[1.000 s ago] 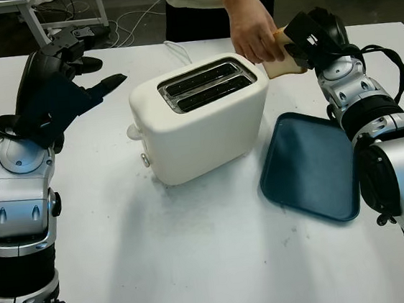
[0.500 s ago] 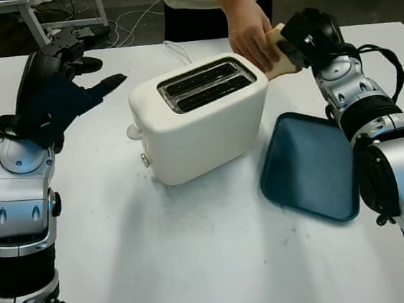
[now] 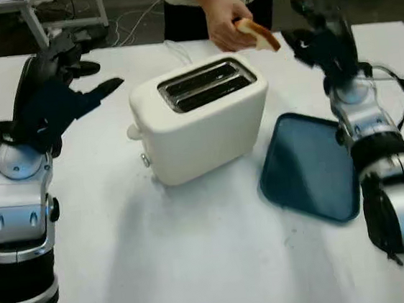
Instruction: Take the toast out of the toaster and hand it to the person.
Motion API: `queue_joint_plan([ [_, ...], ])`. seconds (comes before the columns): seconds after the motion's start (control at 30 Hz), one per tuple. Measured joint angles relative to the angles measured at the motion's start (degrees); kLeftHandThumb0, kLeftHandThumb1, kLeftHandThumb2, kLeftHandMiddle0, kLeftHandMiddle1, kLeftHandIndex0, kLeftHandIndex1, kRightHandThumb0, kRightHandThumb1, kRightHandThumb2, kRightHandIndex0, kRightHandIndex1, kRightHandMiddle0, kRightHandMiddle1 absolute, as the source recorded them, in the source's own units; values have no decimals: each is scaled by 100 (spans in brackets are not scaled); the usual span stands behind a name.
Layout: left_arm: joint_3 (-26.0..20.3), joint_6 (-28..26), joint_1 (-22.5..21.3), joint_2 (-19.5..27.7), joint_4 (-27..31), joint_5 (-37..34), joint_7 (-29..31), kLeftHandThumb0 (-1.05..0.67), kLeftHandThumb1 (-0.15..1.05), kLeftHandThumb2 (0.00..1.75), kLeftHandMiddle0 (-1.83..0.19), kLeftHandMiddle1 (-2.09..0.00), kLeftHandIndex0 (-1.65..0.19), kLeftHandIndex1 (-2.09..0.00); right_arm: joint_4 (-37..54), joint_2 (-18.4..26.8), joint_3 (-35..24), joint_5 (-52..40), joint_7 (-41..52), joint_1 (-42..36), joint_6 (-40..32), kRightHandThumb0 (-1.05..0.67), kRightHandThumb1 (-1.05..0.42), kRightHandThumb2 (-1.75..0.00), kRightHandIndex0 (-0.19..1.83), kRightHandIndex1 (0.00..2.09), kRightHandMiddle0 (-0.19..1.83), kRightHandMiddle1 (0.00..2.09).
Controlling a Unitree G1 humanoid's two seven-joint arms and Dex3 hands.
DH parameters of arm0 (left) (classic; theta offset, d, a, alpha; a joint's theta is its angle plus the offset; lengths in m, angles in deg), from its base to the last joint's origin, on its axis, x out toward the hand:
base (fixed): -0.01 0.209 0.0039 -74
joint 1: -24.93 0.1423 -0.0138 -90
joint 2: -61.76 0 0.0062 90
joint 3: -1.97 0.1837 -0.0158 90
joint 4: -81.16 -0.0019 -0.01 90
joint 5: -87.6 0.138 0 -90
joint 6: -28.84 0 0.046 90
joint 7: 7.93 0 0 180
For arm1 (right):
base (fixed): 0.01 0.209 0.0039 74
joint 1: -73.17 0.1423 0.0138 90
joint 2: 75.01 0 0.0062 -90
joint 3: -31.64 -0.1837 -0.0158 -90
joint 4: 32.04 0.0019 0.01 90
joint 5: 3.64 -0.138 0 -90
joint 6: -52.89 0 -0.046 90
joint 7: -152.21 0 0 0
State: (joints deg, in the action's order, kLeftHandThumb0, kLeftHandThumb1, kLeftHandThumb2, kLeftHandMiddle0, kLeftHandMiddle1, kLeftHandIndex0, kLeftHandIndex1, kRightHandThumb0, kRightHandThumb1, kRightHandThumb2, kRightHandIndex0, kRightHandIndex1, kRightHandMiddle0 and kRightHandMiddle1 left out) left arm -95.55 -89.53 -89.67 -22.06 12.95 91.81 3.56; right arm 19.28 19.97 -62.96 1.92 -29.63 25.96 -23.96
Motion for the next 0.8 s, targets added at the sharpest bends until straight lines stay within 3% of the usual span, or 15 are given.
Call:
queue_joint_plan([
  [0.23,-315,-304,631,-596,614,-350,-265,-44,92,19,-5,-78,-27,-29,3176,-572,21,-397,246,-2105,-1076,-44,-92,-56,11,7,17,0],
  [0.37,-420,-504,1095,-1076,1236,-583,-556,-51,92,19,-2,-75,-23,-25,4329,-895,209,-397,259,-3124,-1671,-45,-92,-60,17,8,15,0],
  [0.47,-480,-698,1466,-1425,1721,-746,-764,-45,92,29,-2,-71,-23,-23,4949,-1030,353,-212,209,-3681,-1802,-46,-92,-62,16,7,15,0],
  [0.6,-320,94,2190,-1532,1634,-598,-880,-51,92,38,-6,-72,-25,-22,5438,-1239,420,-225,170,-4279,-1818,-44,-92,-64,11,3,13,0],
  [0.8,71,1469,2770,-1874,730,-373,-1093,-53,92,32,-6,-70,-26,-21,5474,-1554,806,-252,299,-4759,-1817,-46,-92,-67,13,3,13,0],
])
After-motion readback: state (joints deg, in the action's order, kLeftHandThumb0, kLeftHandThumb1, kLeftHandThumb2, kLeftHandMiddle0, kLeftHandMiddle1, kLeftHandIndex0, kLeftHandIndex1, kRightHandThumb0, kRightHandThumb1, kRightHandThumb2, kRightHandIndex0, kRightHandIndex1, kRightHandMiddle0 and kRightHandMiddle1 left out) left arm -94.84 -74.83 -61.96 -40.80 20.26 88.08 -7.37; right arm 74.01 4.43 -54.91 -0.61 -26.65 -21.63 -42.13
